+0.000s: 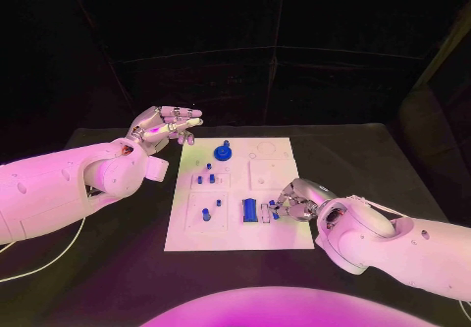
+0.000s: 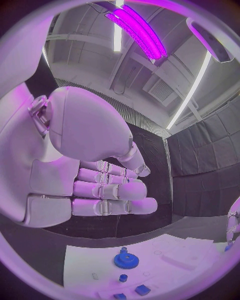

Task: Assemble the parts on the task board

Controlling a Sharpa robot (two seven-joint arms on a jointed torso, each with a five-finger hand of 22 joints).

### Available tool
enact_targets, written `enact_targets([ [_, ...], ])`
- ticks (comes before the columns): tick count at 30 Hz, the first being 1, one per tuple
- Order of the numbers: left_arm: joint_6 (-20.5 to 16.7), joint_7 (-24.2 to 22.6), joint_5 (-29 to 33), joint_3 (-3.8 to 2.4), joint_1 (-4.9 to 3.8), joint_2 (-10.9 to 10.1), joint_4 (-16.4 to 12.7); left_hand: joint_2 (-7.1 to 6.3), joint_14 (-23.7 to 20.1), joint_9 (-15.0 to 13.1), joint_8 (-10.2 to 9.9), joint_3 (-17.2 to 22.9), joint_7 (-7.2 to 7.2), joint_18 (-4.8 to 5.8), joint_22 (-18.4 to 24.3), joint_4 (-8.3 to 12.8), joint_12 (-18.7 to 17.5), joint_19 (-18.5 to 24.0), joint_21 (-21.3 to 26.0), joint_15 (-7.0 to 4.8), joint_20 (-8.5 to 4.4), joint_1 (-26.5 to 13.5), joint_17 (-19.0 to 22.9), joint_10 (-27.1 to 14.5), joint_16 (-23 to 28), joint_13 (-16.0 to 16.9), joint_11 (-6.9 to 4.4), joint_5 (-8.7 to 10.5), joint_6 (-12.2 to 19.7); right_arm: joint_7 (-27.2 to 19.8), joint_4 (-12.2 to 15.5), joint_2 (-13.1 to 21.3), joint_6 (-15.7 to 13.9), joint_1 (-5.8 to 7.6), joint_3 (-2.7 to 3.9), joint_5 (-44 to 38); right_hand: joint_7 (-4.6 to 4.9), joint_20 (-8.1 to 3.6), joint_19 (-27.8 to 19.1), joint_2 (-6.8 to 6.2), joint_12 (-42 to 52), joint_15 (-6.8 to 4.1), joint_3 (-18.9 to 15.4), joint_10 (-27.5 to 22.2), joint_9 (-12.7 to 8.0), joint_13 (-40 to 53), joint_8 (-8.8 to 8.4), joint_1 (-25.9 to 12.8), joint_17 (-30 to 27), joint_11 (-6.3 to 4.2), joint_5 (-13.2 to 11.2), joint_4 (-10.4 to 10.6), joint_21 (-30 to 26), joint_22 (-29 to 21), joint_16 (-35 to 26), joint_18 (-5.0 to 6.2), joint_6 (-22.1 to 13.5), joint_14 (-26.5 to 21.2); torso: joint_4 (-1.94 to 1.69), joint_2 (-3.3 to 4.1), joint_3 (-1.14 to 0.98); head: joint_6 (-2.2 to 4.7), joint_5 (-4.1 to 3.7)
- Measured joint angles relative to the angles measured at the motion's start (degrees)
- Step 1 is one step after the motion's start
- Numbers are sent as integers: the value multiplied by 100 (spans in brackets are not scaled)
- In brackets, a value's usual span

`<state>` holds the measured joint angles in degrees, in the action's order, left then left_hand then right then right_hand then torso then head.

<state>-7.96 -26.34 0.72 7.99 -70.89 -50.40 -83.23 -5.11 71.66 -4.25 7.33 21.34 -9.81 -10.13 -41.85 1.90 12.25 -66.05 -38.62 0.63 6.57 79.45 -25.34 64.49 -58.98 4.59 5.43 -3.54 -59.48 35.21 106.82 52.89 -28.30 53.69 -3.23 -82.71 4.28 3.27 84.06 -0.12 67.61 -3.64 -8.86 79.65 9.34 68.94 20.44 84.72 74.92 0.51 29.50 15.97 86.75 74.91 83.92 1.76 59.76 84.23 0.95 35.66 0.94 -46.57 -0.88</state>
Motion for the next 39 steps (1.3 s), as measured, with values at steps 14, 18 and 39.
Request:
enact_targets([
  [14, 5, 0, 0, 0, 0, 8, 0, 0, 0, 0, 0, 0, 0, 1, -1, 0, 0, 0, 0, 0, 0, 0, -1, 0, 0, 0, 0, 0, 0, 63, -140, -247, 157, 0, 0, 231, 0, 0, 0, 0, 0, 3, 16, 0, -1, 0, 0, 0, -1, 0, 0, 16, 0, 0, 0, 0, 0, 1, 2, 4, -5, -27, 19],
  [18, 6, 1, 0, 0, -1, 11, 1, 0, 0, 0, 0, 0, 0, 0, -1, 0, -1, 0, 0, 0, 0, 0, -1, 0, 0, 0, 0, 0, 0, 77, -178, -279, 175, 0, 0, 249, 1, 0, 0, 0, 0, 4, 15, 0, -1, 0, -1, 0, -1, 0, 0, 16, 0, 0, 0, 0, -1, 1, 3, 4, -4, -37, 21],
  [39, 14, 6, 0, 0, -1, 12, -2, 0, 0, -1, 24, 0, 0, 0, -1, 0, 35, 0, 0, 0, 0, 0, 9, 0, 0, 0, 0, 0, 0, 191, -280, -347, 256, 2, 0, 182, 93, 0, 0, 51, -245, 15, -600, -68, 50, 173, -117, -1294, -1, 22, -2461, 73, -40, 0, -23, 0, -57, -31, 6, -2, -2, -49, 36],
])
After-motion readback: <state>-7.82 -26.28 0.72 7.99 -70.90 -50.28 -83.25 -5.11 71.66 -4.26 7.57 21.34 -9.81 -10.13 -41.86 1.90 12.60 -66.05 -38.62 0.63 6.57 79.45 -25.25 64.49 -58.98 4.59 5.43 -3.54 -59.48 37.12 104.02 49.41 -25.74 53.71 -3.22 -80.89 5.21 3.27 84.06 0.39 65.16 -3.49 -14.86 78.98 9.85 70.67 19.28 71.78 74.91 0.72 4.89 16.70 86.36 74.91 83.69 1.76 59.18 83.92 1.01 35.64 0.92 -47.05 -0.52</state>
